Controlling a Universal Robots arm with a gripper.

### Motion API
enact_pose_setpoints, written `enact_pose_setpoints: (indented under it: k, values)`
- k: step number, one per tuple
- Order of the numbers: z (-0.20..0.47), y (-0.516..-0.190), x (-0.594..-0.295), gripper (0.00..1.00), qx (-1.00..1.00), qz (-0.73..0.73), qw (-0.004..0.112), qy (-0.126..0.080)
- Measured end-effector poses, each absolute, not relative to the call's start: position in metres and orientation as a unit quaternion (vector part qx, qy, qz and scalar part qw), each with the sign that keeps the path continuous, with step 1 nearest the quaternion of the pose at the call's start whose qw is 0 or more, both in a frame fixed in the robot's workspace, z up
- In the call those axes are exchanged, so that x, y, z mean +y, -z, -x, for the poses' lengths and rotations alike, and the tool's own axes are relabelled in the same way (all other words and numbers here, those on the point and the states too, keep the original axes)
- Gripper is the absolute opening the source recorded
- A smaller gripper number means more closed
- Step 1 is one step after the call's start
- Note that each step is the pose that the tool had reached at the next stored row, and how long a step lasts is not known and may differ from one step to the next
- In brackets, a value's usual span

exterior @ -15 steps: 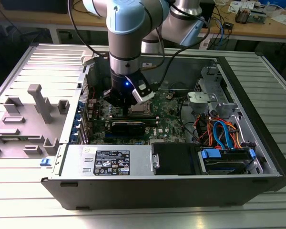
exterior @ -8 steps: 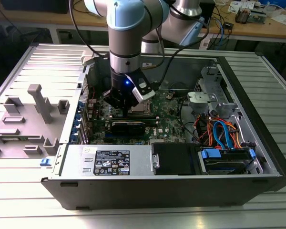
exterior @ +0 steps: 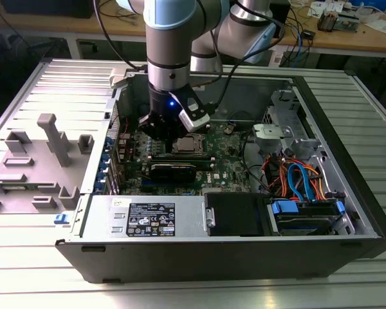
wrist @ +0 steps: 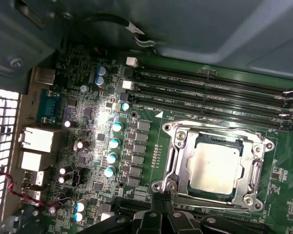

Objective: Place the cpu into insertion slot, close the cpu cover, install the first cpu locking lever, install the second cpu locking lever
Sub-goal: 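Install the second cpu locking lever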

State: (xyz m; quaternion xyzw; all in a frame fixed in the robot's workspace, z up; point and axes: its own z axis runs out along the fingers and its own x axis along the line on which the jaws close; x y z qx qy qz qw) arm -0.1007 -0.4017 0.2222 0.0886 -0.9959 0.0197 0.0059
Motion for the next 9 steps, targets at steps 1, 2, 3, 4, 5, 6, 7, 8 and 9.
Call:
enact_pose_setpoints:
  k: [1,2,3,4,5,6,7,8,9]
  values:
    - [0.1007,-0.2238,-0.4017,0.11,-0.996,-0.089,0.006,-0.02]
    - [0.1006,-0.2243,-0.4016,0.11,-0.996,-0.089,0.006,-0.02]
    - [0.1006,-0.2244,-0.4016,0.11,-0.996,-0.089,0.006,-0.02]
    - [0.1007,-0.2246,-0.4017,0.11,-0.996,-0.089,0.006,-0.02]
    - [0.1007,-0.2247,-0.4017,0.11,-0.996,-0.089,0.006,-0.02]
    - [0.1007,-0.225,-0.4017,0.11,-0.996,-0.089,0.006,-0.02]
    - [0.1007,-0.2253,-0.4017,0.11,-0.996,-0.089,0.006,-0.02]
    - [0.1007,-0.2254,-0.4017,0.11,-0.996,-0.089,0.006,-0.02]
    - [0.1007,-0.2255,-0.4017,0.11,-0.996,-0.089,0.006,-0.02]
